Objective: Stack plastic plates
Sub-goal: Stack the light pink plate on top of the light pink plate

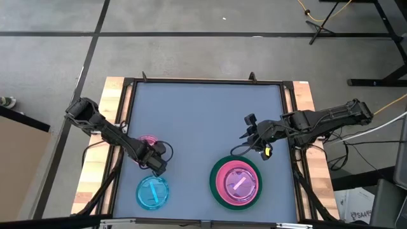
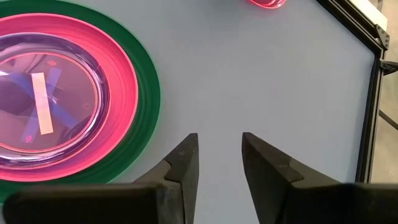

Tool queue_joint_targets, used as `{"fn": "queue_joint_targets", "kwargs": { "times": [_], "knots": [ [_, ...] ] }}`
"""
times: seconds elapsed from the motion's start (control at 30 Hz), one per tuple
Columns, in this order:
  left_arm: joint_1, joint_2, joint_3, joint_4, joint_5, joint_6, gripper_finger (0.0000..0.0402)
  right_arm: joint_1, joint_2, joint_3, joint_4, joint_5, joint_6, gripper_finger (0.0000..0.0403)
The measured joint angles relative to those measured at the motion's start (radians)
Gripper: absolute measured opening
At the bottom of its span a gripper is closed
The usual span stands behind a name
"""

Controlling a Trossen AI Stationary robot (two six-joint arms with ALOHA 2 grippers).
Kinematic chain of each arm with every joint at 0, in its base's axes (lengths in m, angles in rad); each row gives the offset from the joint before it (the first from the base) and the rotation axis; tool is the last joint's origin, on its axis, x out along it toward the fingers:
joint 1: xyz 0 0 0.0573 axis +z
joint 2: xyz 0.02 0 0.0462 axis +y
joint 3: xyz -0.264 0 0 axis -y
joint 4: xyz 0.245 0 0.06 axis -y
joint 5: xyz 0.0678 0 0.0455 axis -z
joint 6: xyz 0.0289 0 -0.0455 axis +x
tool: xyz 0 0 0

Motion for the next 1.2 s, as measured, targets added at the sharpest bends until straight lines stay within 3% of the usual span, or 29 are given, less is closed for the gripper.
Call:
{"fn": "queue_joint_targets", "kwargs": {
  "times": [0.27,0.7,0.9,1.2],
  "knots": [
    [0.000,0.000,0.000,0.000,0.007,0.000,0.0107,0.000,0.000,0.000,0.000,0.000,0.000,0.0113],
    [0.000,0.000,0.000,-0.002,-0.003,-0.001,0.0006,0.000,0.000,0.000,0.000,0.000,0.000,0.0113],
    [0.001,0.000,0.000,0.018,-0.033,0.000,0.0003,0.000,0.000,0.000,0.000,0.000,0.000,0.0113],
    [0.001,0.000,0.000,0.173,-0.095,0.008,0.0001,0.000,0.000,0.000,0.000,0.000,0.000,0.0113]
  ]
}}
